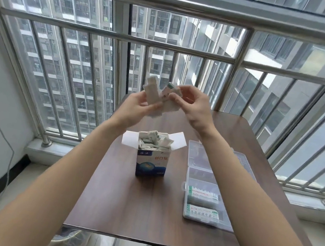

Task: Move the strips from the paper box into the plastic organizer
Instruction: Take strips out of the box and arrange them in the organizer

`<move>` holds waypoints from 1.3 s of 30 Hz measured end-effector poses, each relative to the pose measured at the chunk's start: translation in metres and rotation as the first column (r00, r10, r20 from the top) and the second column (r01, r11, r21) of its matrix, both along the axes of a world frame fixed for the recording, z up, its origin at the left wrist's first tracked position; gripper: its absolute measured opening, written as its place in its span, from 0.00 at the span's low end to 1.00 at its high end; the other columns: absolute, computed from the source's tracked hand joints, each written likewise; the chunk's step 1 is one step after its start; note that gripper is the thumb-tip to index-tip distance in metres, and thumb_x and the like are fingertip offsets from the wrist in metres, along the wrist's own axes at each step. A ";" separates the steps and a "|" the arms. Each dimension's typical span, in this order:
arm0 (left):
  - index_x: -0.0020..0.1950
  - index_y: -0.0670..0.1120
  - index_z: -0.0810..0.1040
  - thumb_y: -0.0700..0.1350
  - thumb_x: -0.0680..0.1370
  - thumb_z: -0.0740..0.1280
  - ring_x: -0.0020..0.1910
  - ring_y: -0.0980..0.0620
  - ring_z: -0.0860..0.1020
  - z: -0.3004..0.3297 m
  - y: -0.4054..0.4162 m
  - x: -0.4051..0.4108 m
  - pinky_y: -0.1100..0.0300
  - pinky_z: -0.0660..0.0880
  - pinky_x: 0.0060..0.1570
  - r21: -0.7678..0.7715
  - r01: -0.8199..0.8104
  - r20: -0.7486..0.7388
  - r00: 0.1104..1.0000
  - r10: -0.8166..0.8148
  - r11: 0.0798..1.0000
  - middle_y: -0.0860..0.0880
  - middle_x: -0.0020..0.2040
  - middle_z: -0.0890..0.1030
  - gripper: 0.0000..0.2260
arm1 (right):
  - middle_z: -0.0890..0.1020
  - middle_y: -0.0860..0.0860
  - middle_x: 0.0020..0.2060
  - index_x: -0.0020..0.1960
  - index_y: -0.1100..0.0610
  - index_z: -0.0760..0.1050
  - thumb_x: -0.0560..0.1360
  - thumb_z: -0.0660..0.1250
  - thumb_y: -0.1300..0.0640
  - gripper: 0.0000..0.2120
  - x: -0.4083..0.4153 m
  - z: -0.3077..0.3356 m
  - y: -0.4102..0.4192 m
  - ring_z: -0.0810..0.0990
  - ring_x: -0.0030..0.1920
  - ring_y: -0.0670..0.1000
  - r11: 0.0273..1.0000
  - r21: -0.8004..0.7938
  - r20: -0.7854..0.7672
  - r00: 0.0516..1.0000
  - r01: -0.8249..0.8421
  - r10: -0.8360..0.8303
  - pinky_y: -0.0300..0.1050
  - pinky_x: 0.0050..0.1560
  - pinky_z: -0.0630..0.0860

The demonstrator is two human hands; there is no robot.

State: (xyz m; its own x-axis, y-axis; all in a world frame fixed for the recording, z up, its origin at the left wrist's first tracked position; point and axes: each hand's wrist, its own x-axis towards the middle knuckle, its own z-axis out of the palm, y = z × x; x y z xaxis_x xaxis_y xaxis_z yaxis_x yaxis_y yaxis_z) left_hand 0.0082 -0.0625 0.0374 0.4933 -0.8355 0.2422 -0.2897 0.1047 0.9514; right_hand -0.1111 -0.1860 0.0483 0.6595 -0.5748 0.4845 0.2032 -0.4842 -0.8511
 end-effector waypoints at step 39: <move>0.54 0.45 0.78 0.37 0.76 0.67 0.39 0.54 0.83 -0.122 0.042 -0.121 0.65 0.77 0.37 0.188 0.151 -0.223 0.969 -0.108 0.970 0.47 0.45 0.82 0.09 | 0.79 0.52 0.37 0.47 0.61 0.74 0.73 0.68 0.69 0.06 -0.193 -0.096 0.017 0.80 0.30 0.48 0.956 0.261 -0.491 0.871 0.133 0.013 0.38 0.33 0.78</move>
State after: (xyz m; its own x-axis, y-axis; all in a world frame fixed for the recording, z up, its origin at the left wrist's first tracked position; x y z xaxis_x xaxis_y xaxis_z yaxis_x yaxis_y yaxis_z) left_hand -0.1132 -0.0206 -0.0848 0.3992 -0.9162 -0.0355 -0.0784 -0.0727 0.9943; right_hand -0.3040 -0.1690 -0.0472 0.7269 -0.6830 -0.0713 -0.2902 -0.2114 -0.9333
